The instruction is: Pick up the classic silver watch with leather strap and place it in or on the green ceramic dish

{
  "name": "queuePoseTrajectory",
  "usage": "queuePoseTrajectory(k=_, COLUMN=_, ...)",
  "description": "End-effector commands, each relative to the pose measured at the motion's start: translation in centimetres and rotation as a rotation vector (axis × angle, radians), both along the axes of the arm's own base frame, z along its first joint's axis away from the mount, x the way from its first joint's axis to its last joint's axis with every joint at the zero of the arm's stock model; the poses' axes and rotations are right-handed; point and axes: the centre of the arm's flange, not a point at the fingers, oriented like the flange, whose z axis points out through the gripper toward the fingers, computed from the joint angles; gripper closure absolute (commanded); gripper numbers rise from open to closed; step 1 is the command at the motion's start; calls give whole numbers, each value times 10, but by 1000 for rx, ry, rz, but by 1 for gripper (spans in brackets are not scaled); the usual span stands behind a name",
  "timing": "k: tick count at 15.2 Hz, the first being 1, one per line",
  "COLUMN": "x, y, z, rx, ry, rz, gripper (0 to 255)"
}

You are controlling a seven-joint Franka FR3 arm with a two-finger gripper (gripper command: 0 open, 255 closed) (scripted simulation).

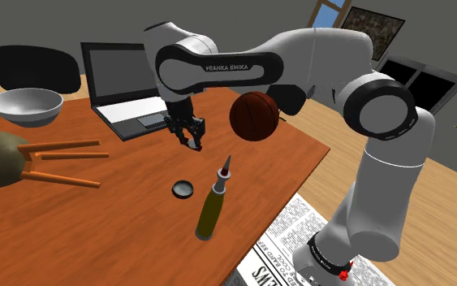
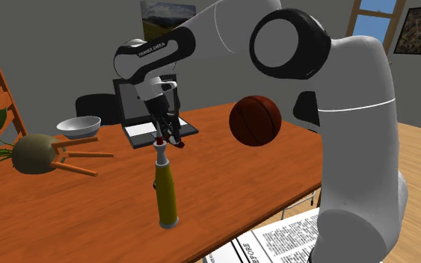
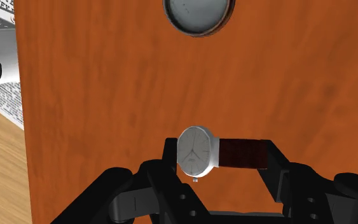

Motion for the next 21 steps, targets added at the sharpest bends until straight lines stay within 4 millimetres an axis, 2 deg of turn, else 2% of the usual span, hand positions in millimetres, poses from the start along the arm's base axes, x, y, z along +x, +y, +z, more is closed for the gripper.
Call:
queuePoseTrajectory(k=1, x=-20, y=16, z=5, rx=-1, ry=0, rz=-1, gripper=255)
queuePoseTrajectory(k=6, x=-72, y=57, z=8, rx=-1, ry=0, rz=-1, gripper=255)
queuePoseTrajectory(k=7, x=-89, y=70, z=9, rx=-1, ry=0, rz=-1, gripper=255)
queuePoseTrajectory(k=21, x=-89, y=70, z=-65, rx=-1, ry=0, rz=-1, gripper=255)
